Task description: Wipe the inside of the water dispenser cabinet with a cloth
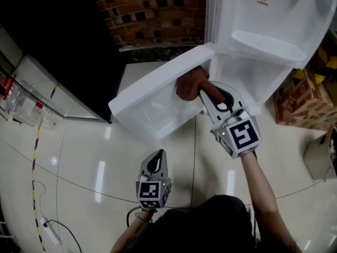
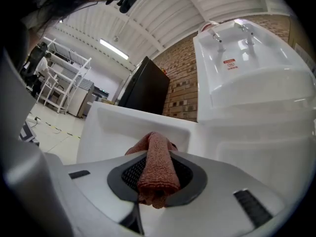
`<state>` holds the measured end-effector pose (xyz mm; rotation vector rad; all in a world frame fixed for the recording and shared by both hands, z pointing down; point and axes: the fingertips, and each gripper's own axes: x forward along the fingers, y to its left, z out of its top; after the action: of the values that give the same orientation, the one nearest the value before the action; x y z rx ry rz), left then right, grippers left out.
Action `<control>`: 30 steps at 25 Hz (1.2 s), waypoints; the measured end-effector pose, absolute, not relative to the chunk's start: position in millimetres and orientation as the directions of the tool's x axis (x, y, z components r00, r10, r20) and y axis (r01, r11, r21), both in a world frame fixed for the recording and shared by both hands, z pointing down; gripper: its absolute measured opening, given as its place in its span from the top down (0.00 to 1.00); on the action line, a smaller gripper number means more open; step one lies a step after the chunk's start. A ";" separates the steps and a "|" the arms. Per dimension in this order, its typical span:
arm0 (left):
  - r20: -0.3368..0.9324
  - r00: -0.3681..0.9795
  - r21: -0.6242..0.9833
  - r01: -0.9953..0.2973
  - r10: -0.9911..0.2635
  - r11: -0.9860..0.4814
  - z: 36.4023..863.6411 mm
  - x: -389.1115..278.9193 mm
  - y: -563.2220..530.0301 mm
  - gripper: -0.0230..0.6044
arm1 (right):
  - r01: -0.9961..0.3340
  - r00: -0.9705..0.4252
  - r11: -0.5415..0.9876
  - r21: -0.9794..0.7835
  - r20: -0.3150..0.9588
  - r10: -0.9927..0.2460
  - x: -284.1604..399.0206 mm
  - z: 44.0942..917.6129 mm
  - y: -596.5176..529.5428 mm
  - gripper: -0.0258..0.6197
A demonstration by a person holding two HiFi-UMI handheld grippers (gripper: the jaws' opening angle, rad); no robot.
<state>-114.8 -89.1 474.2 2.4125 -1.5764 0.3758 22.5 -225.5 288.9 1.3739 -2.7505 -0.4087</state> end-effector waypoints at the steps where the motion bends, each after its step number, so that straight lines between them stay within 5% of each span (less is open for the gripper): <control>1: 0.340 0.389 0.055 -0.917 -0.856 -0.394 475.6 -114.0 -88.6 1.00 | -0.766 -0.627 0.593 0.248 -0.087 -0.774 12.0 287.2 -217.5 0.83; 9: 0.341 0.395 0.060 -0.915 -0.853 -0.400 477.1 -112.1 -87.7 1.00 | -0.656 -0.754 0.732 0.185 -0.193 -0.627 -60.0 246.5 -162.7 0.83; 15: 0.344 0.397 0.059 -0.914 -0.851 -0.402 478.2 -111.0 -86.0 1.00 | -0.528 -0.846 0.817 0.230 -0.058 -0.530 -109.6 288.0 -145.7 0.83; 30: 0.345 0.379 0.054 -0.921 -0.858 -0.385 477.8 -118.2 -86.7 1.00 | -0.757 -0.628 0.620 0.207 0.033 -0.778 0.7 342.0 -234.9 0.83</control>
<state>-118.2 -86.7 477.8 2.4023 -1.5824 0.3844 0.7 -234.9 342.0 1.2938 -2.7185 -0.2627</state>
